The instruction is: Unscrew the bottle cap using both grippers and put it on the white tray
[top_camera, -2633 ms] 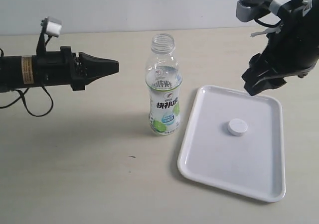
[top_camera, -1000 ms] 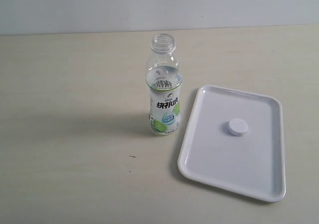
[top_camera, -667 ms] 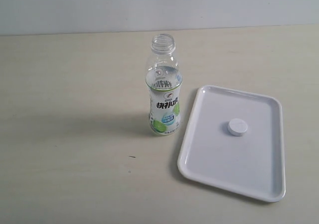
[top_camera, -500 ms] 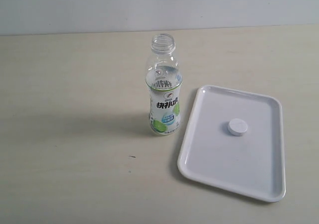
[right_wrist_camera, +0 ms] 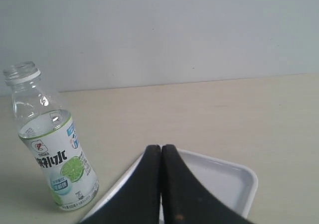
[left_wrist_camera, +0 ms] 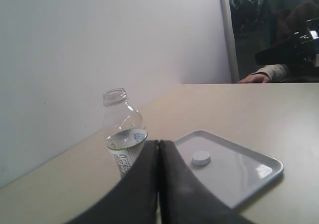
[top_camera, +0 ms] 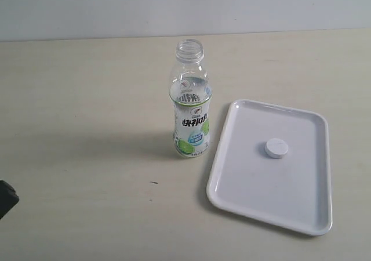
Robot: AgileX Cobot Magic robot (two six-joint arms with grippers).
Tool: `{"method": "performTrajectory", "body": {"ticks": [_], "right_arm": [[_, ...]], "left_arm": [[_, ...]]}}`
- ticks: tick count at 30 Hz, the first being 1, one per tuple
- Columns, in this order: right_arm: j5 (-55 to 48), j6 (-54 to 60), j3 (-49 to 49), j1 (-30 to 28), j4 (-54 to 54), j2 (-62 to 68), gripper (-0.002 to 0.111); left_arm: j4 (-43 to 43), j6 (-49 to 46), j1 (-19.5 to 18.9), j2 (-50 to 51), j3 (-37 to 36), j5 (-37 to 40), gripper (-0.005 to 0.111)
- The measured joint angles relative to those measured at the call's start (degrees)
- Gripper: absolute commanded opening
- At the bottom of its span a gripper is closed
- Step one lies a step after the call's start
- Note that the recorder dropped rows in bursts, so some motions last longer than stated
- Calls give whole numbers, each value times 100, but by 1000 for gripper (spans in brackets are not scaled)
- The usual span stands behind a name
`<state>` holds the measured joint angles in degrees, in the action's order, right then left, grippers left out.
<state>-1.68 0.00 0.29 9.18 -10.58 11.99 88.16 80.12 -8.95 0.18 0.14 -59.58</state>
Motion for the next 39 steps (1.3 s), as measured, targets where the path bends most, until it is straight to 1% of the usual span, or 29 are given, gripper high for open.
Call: {"method": "performTrajectory", "body": {"ticks": [4, 7, 12, 18, 21, 39], "right_arm": [[-44, 0, 0, 0, 114, -68, 0], [-106, 55, 0, -172, 209, -390, 0], [-158, 83, 0, -773, 516, -1108, 0], [-396, 189, 0, -1446, 726, -1160, 0], [-597, 199, 0, -1666, 747, -1160, 0], [-709, 131, 0, -1711, 812, -1160, 0]], "left_arm": [[24, 0, 0, 0, 0, -10, 0], [24, 0, 0, 0, 0, -32, 0], [24, 0, 0, 0, 0, -44, 0], [48, 0, 70, 0, 0, -44, 0], [48, 0, 135, 0, 0, -66, 0], [48, 0, 135, 0, 0, -76, 0]]}}
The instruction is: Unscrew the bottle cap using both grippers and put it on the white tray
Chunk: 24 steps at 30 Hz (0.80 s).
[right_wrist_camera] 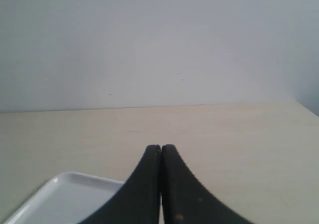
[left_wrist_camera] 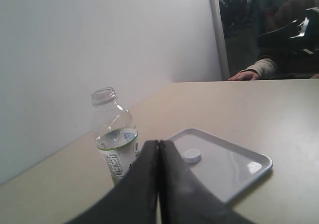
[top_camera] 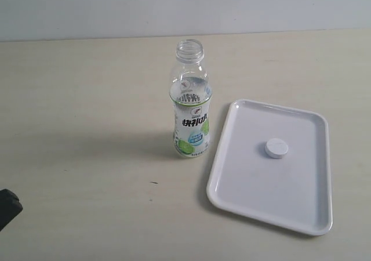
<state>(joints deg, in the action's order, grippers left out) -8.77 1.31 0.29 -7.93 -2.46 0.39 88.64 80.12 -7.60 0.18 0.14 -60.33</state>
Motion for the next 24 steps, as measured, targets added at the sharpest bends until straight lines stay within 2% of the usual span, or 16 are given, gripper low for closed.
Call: {"method": "performTrajectory", "body": {"ticks": [24], "right_arm": [[-170, -44, 0, 0, 67, 0, 0]], "left_arm": [[13, 0, 0, 0, 0, 0, 0]]}}
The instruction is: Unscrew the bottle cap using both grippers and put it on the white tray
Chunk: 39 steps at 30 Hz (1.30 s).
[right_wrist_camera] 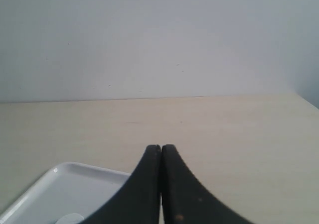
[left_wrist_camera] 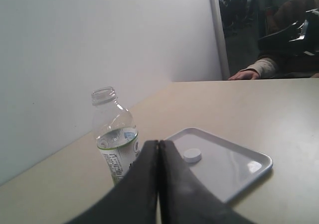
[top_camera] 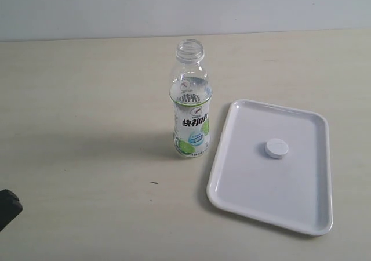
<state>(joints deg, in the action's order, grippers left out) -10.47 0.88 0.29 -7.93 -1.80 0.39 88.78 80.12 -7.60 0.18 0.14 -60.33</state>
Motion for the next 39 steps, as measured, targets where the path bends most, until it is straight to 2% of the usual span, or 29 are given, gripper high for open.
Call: {"method": "performTrajectory", "body": {"ticks": [4, 10, 20, 23, 26, 29, 33, 36, 39], "right_arm": [[0, -15, 0, 0, 0, 0, 0], [-2, -15, 0, 0, 0, 0, 0], [-2, -15, 0, 0, 0, 0, 0], [-2, -25, 0, 0, 0, 0, 0], [-2, -36, 0, 0, 0, 0, 0], [-2, -36, 0, 0, 0, 0, 0], [-2, -36, 0, 0, 0, 0, 0], [-2, -36, 0, 0, 0, 0, 0], [-2, -36, 0, 0, 0, 0, 0]], "left_arm": [[0, 0, 14, 0, 0, 0, 0], [95, -192, 1001, 0, 0, 50, 0], [-2, -230, 1061, 0, 0, 580, 0], [-680, -241, 1061, 0, -15, 812, 0], [-1922, -370, 1061, 0, -15, 1294, 0], [-3313, -453, 1061, 0, -15, 2231, 0], [-5025, -753, 1061, 10, -15, 4035, 0], [-5244, -1086, 1061, 10, -15, 4719, 0], [-5076, -1672, 1061, 10, -15, 4822, 0]]}}
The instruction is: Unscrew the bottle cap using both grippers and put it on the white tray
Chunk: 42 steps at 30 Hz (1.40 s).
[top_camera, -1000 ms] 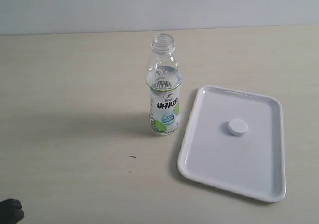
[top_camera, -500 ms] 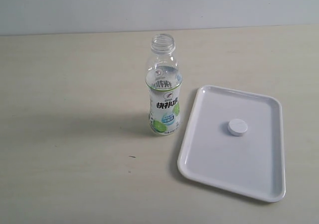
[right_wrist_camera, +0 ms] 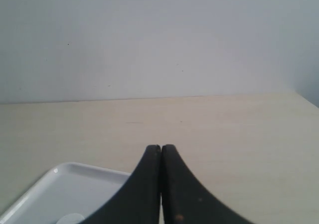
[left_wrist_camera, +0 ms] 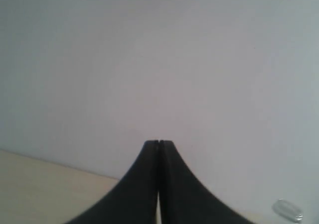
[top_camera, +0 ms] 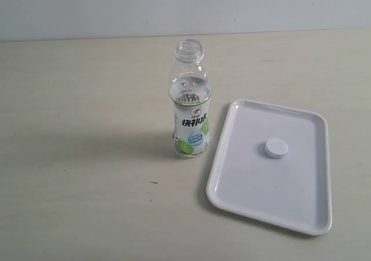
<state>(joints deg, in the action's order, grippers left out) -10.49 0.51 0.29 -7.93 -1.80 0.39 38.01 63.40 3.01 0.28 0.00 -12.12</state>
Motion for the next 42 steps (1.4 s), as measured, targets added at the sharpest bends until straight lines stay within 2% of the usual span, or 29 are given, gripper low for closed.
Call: {"method": "performTrajectory", "body": {"ticks": [2, 6, 8, 11, 18, 26, 42], "right_arm": [[0, 0, 0, 0, 0, 0, 0], [0, 0, 0, 0, 0, 0, 0], [0, 0, 0, 0, 0, 0, 0], [0, 0, 0, 0, 0, 0, 0], [0, 0, 0, 0, 0, 0, 0], [0, 0, 0, 0, 0, 0, 0], [0, 0, 0, 0, 0, 0, 0]], "left_arm": [[-558, -1030, 0, 0, 0, 90, 0], [-3121, -4812, 0, 0, 0, 611, 0], [-3876, -6115, 0, 0, 0, 826, 0], [-4126, -7016, 0, 0, 0, 1004, 0], [-4091, -7492, 0, 0, 0, 1610, 0], [-4114, -6825, 0, 0, 0, 1647, 0], [-4114, -6773, 0, 0, 0, 1659, 0]]}}
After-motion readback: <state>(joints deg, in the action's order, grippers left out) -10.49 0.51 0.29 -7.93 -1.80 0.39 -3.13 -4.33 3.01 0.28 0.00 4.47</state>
